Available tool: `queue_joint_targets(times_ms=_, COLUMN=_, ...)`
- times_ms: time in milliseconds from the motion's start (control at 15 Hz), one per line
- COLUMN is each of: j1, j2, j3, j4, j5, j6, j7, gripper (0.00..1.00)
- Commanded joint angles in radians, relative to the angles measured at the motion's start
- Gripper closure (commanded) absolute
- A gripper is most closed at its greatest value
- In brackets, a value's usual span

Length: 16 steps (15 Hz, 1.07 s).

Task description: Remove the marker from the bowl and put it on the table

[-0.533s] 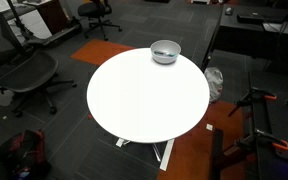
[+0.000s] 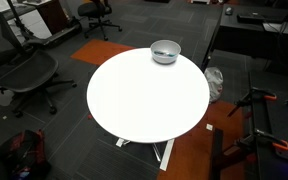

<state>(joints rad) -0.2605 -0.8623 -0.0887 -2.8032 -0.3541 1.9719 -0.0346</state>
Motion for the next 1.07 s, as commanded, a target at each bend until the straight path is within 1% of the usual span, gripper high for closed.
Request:
queue_joint_targets(times_ms=0, j1=0.022, j2=0.04, j3=-0.017, j4=0.04, j5=-0.022, j6=0.021, j7=-0.018, gripper=0.0)
queue_joint_targets(times_ms=200, j1=0.036, j2=0.117, j3=-0.035, j4=0.106, j5=-0.035, j6=0.076, j7=-0.057, gripper=0.0)
queue_joint_targets(times_ms=400, j1=0.051, j2=0.224, j3=-0.067, j4=0.173, j5=-0.038, j6=0.183, j7=-0.101, gripper=0.0)
queue_joint_targets(times_ms=600, j1=0.076, j2=0.355, j3=-0.097, j4=0.247, j5=-0.007, j6=0.3, j7=-0.154, gripper=0.0)
queue_joint_targets(times_ms=800, j1=0.093, j2=0.48, j3=-0.11, j4=0.31, j5=0.028, j6=0.399, j7=-0.175, gripper=0.0)
queue_joint_targets(times_ms=1000, j1=0.103, j2=0.589, j3=-0.104, j4=0.367, j5=0.065, j6=0.456, j7=-0.17, gripper=0.0)
